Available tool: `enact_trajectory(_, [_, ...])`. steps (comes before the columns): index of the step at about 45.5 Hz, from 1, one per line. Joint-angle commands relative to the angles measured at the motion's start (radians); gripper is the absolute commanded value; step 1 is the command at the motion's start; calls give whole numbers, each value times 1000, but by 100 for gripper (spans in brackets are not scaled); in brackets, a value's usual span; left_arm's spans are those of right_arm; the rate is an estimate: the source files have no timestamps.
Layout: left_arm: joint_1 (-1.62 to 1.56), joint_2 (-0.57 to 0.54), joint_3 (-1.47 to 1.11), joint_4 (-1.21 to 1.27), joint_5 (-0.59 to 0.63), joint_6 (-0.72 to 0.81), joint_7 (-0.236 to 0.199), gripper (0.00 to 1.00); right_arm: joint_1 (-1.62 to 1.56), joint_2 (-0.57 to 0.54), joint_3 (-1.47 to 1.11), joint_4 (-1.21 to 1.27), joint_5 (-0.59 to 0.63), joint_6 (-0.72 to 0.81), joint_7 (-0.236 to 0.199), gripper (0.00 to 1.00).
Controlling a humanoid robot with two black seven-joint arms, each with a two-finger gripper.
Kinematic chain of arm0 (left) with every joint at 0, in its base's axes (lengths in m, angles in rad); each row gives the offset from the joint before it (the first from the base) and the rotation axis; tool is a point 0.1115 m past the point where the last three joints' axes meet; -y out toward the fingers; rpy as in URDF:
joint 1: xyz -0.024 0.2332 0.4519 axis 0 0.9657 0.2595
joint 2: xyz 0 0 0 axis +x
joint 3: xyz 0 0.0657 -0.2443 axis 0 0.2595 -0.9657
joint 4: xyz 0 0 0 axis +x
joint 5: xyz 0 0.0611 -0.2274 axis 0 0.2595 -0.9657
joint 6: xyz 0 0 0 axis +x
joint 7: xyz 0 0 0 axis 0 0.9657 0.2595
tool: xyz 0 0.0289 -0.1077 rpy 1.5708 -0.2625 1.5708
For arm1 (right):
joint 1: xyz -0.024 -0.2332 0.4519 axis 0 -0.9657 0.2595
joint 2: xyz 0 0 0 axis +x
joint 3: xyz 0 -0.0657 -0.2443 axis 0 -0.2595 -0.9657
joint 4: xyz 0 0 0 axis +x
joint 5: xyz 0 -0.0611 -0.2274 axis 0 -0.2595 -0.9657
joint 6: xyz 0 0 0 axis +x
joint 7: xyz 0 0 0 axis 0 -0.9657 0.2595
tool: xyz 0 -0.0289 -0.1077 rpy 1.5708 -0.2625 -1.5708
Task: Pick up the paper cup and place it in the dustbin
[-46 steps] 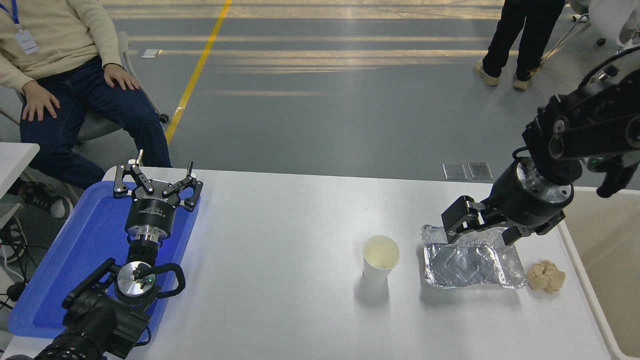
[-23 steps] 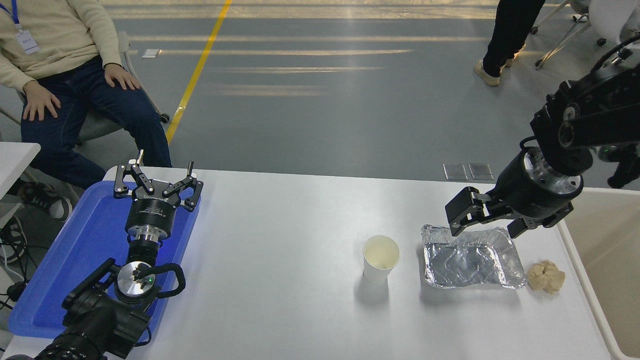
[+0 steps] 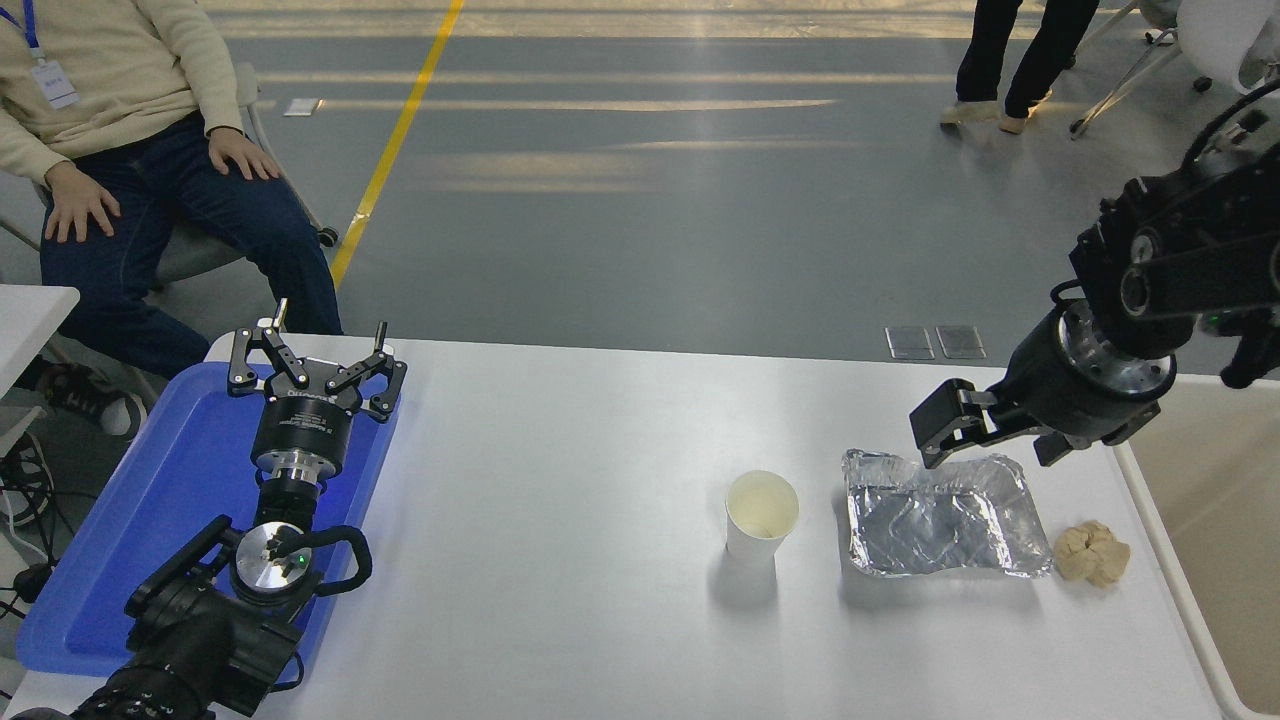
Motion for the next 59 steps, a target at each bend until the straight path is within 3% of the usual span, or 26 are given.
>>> enact_trajectory(1, [-1,-2,1,0,0,0,0,100,-109,19,53,-75,-16,-51,0,100])
enact_trajectory(8, [-1,-2,1,0,0,0,0,100,-204,26,97,-154,-18,-58,0,100])
enact_trajectory(23, [-4,-5,1,2,0,2,-2,100,-351,200,185,-325,22,-80,1,100])
enact_trajectory(59, [-1,-4,1,0,0,0,-2,100,-677,197,295,-586,-47,-176,-5,100])
